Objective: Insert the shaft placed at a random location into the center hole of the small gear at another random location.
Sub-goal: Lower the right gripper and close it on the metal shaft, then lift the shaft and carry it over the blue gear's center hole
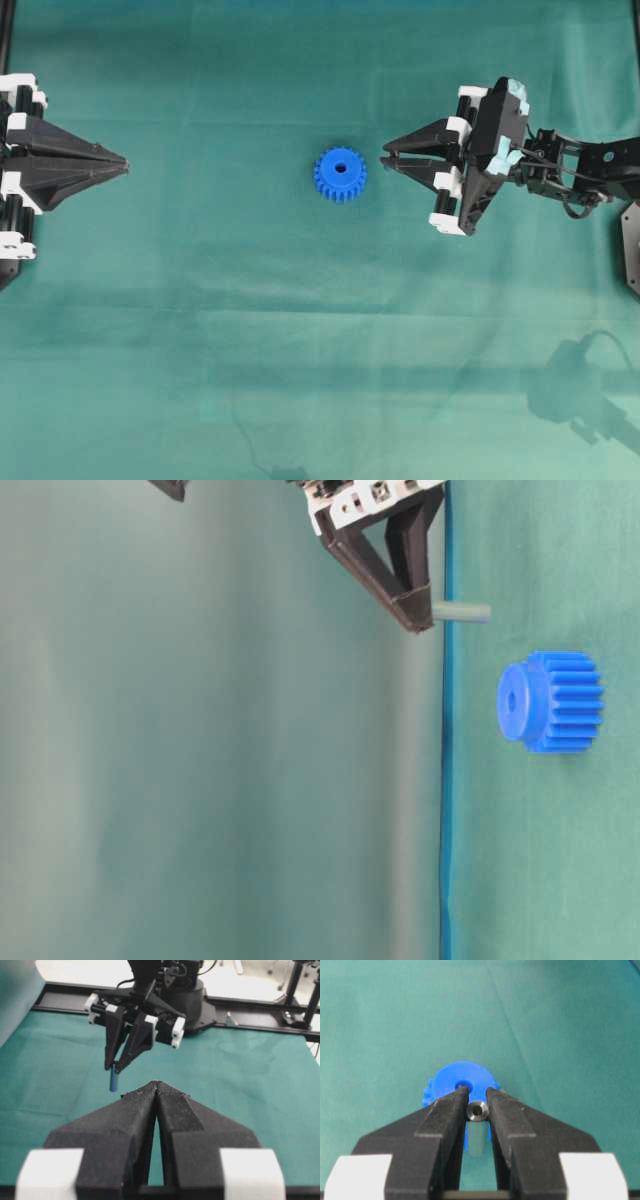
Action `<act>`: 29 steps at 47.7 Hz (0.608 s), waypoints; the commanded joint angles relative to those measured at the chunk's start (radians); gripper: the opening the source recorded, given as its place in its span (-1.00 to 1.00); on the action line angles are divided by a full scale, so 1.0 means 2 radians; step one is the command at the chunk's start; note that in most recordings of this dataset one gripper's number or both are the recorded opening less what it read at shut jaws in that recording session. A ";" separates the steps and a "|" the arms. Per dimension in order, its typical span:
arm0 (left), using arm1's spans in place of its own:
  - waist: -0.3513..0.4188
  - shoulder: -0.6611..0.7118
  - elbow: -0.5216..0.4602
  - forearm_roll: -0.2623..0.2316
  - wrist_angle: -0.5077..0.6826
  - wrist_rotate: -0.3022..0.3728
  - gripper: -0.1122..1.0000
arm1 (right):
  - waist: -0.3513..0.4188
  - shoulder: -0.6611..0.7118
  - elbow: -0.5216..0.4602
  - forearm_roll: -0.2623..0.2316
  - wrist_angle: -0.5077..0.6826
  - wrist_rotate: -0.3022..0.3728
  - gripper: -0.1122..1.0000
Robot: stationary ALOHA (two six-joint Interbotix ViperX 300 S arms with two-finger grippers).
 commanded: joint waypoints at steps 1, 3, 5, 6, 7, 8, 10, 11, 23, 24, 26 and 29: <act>0.000 0.002 -0.005 0.000 -0.002 -0.001 -0.80 | 0.000 -0.001 -0.019 -0.002 -0.002 -0.002 -0.34; 0.001 0.002 -0.005 0.000 -0.002 -0.001 -0.80 | 0.000 0.004 -0.027 -0.002 -0.002 -0.003 -0.34; 0.000 0.002 -0.005 0.000 -0.002 -0.001 -0.80 | 0.000 0.012 -0.037 -0.002 -0.002 -0.004 -0.34; 0.001 0.002 -0.005 0.000 -0.002 -0.001 -0.80 | -0.001 0.015 -0.042 -0.002 -0.001 -0.005 -0.34; 0.001 0.002 -0.005 0.000 -0.002 -0.001 -0.80 | 0.000 0.019 -0.047 -0.002 0.000 -0.007 -0.34; 0.000 0.002 -0.005 0.000 -0.002 -0.001 -0.80 | -0.001 0.022 -0.052 -0.002 0.001 -0.008 -0.34; 0.001 0.002 -0.005 0.000 -0.002 -0.001 -0.80 | 0.000 0.029 -0.062 -0.002 0.002 -0.012 -0.34; 0.001 0.002 -0.005 0.000 -0.002 -0.001 -0.80 | -0.001 0.032 -0.067 -0.002 0.003 -0.014 -0.34; -0.002 0.002 -0.005 0.000 -0.002 -0.002 -0.80 | -0.001 0.061 -0.118 -0.002 0.025 -0.028 -0.34; -0.002 0.002 -0.005 0.000 -0.001 -0.002 -0.80 | -0.001 0.063 -0.120 -0.002 0.028 -0.028 -0.34; -0.002 0.002 -0.005 0.000 0.000 -0.002 -0.80 | -0.001 0.065 -0.124 -0.002 0.032 -0.028 -0.34; -0.002 0.002 -0.005 -0.001 0.002 -0.001 -0.80 | 0.000 0.066 -0.125 -0.002 0.036 -0.028 -0.34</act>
